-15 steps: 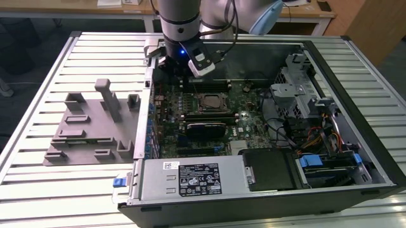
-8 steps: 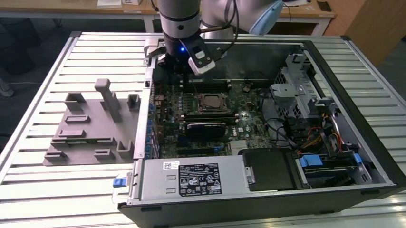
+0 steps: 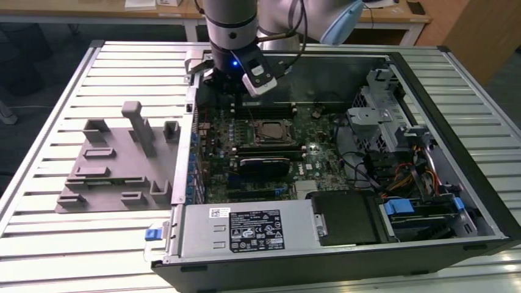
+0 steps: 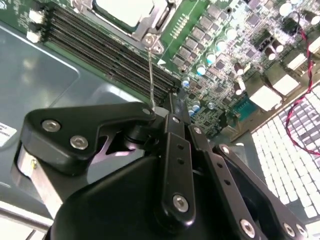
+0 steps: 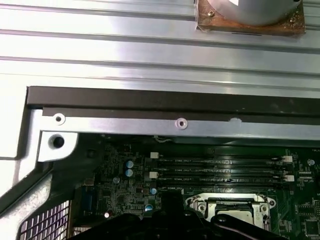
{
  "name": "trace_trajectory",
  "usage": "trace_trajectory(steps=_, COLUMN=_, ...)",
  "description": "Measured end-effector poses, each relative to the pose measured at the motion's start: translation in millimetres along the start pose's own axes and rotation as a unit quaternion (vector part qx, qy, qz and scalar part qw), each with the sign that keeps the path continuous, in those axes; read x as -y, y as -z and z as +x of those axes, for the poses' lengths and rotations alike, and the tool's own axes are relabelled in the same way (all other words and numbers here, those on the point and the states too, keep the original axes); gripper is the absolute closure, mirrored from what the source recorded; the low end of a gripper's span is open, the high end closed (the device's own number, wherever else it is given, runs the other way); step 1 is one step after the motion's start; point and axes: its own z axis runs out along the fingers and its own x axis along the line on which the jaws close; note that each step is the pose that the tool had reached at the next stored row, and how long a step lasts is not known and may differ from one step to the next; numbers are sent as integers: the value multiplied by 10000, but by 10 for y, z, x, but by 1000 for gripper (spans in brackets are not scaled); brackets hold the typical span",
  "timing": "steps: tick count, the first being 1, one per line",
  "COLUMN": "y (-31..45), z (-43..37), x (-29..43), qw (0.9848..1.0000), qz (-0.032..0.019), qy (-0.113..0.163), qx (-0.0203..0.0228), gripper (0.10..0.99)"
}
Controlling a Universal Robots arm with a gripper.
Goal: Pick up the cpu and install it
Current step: 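Install the first cpu locking lever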
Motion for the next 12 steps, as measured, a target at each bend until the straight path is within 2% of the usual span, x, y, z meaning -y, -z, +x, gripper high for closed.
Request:
trace_trajectory(steps=4, y=-5, z=-115, x=3, qw=10000, qz=2, qy=-1, qx=-1, gripper=980)
trace_trajectory(steps=5, y=-8, z=-188, x=5, qw=10000, qz=10, qy=-1, qx=-2, gripper=980)
trace_trajectory(steps=6, y=-9, z=-226, x=6, qw=10000, qz=15, qy=0, qx=-3, gripper=980)
trace_trajectory(steps=8, y=-13, z=-305, x=8, qw=10000, qz=32, qy=-1, qx=-3, gripper=980)
trace_trajectory(steps=12, y=-19, z=-433, x=11, qw=10000, qz=98, qy=1, qx=-4, gripper=980)
